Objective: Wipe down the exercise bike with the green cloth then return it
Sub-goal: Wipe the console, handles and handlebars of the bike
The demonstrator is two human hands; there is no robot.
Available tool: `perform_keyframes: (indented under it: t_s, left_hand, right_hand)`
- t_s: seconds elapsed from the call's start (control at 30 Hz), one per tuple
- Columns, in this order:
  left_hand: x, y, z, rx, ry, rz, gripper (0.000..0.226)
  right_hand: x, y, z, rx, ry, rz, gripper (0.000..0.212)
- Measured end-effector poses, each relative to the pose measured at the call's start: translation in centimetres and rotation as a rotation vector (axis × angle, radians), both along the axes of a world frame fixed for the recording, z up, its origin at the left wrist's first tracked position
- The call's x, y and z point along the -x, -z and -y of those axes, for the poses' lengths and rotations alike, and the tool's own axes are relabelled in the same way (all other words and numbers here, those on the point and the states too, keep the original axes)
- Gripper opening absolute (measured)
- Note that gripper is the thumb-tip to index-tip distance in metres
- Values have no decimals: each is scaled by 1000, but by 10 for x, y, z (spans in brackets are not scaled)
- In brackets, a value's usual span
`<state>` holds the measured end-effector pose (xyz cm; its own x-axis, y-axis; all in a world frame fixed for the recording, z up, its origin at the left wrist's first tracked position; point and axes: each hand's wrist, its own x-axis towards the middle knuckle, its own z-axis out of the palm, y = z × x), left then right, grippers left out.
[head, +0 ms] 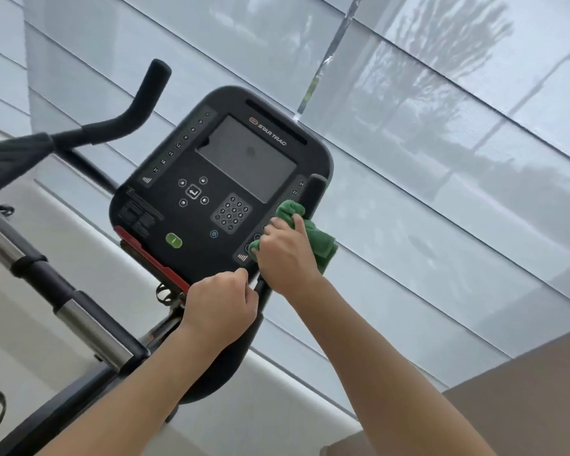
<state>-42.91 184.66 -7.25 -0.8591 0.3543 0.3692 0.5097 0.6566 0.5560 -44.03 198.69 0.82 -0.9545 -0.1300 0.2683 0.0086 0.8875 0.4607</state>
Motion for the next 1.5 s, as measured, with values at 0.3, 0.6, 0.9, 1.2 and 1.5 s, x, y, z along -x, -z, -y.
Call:
perform_keyframes:
  t_s: [0.3,0.6,0.9,1.2,1.5]
  left_hand:
    - [-12,4,24,-15,-28,51,36]
    - [-18,11,21,17,-30,-65,40]
    - [-15,10,27,31,-42,-16,43]
    - [-19,18,39,13,-64,76,50]
    - [-42,35,63,94,-121,-4,50]
  right_hand:
    - [-37,1,3,501,-77,232,27]
    - [6,-89,7,195,-303,-102,27]
    - [33,-60,-13,-187,-2,-48,35]
    - [7,-12,9,209,43,208,42]
    - [-54,26,34,484,-61,172,38]
